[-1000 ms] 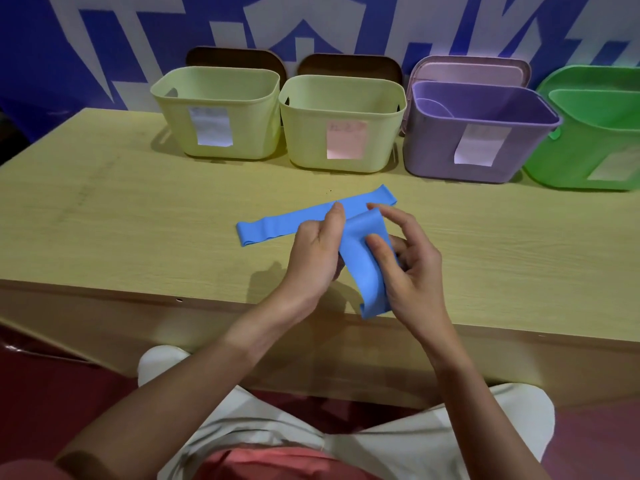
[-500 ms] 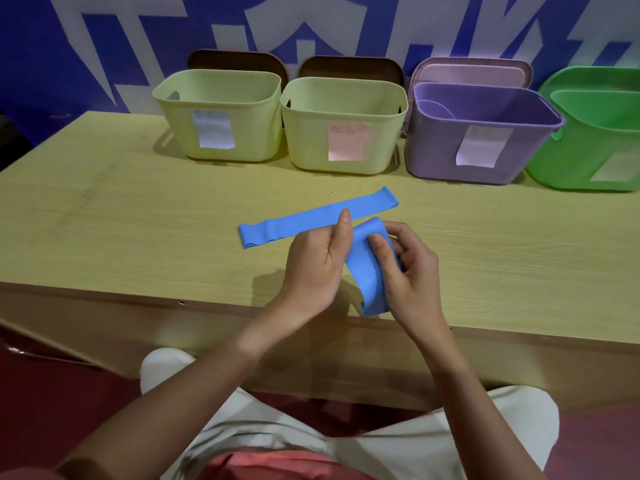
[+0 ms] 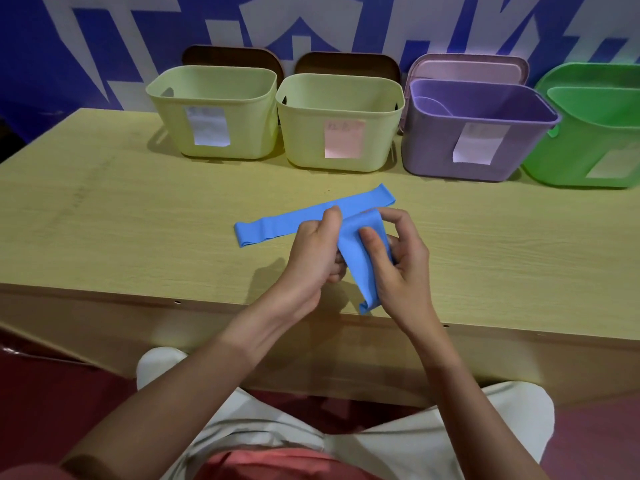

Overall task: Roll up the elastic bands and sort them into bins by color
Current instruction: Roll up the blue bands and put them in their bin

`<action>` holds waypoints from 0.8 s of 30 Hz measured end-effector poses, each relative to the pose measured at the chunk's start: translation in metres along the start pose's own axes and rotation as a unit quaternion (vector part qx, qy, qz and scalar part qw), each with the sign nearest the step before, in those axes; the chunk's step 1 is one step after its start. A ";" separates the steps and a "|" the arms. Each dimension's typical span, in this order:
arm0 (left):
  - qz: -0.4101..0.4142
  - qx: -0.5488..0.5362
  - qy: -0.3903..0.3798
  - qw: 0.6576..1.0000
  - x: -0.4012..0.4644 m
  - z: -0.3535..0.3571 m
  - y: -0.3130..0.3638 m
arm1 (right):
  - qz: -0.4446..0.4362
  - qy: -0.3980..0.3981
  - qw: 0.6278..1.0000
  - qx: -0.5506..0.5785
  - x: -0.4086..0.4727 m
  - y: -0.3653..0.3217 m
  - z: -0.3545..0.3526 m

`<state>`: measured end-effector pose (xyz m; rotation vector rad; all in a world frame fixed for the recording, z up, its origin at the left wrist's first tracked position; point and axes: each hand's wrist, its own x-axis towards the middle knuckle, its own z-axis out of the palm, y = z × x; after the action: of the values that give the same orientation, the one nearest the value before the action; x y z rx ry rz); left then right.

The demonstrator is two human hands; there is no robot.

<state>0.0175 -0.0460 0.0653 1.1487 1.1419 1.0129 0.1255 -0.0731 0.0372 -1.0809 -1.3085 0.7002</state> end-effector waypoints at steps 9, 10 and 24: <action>0.140 0.126 0.046 0.981 0.004 -0.006 -0.012 | 0.026 0.004 0.999 0.029 -0.001 0.004 0.000; 0.179 0.145 0.058 0.971 0.004 -0.007 -0.014 | 0.029 0.005 0.999 0.030 -0.001 0.004 0.001; -0.010 0.018 0.000 1.000 0.008 -0.003 0.001 | 0.020 -0.046 0.999 0.008 -0.002 0.008 -0.003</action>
<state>0.0157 -0.0381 0.0647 1.1631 1.1730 0.9804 0.1290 -0.0724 0.0297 -1.0742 -1.3605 0.7967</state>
